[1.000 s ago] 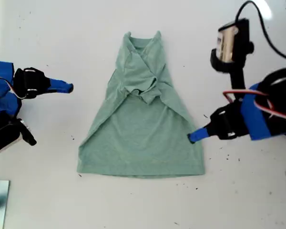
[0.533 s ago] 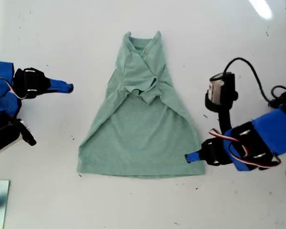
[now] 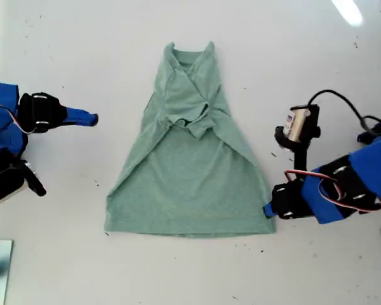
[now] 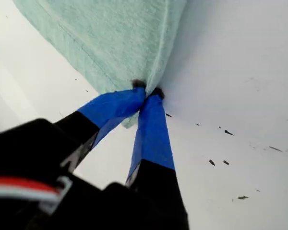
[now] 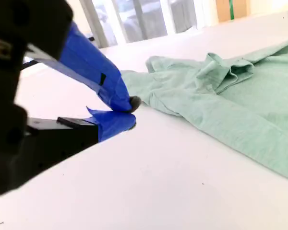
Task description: Fold t shirt
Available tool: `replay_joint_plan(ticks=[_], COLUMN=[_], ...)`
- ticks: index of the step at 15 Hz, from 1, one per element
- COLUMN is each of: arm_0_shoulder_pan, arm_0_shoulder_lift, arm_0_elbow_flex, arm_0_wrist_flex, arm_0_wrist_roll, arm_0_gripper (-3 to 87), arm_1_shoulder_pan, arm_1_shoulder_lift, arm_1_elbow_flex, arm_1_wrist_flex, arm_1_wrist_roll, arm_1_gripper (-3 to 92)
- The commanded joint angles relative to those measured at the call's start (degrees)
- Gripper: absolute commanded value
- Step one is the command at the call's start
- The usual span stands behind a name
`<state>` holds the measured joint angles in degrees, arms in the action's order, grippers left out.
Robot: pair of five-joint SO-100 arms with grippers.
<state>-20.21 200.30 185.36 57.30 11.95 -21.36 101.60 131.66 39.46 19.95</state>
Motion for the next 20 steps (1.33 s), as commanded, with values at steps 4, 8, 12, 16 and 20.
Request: replay_joint_plan(ticks=[4,8,12,16,20], arm_0_shoulder_pan=[0.53,0.79,0.7,0.62,0.62], arm_0_shoulder_lift=[0.18,0.35,0.35,0.35,0.35], arm_0_elbow_flex=[0.62,0.62,0.62,0.62,0.62], arm_0_wrist_flex=[-1.23,-1.14,-1.14,-1.14,-1.14], arm_0_wrist_roll=[0.26,0.26,0.26,0.26,0.26], arm_0_gripper=[-0.3,-0.3,-0.3,-0.3,-0.3], arm_1_shoulder_pan=[7.03,8.09,8.09,10.55,13.18], arm_1_shoulder_lift=[1.67,-5.1,-6.77,-18.54,-30.94], arm_1_elbow_flex=[-28.83,-61.61,-64.07,-73.21,-73.39], arm_1_wrist_flex=[40.52,60.21,57.66,42.36,16.17], arm_1_wrist_roll=[-15.56,-22.94,-24.52,-33.05,-39.99], arm_1_gripper=[-0.7,-0.7,-0.8,-0.8,-0.8])
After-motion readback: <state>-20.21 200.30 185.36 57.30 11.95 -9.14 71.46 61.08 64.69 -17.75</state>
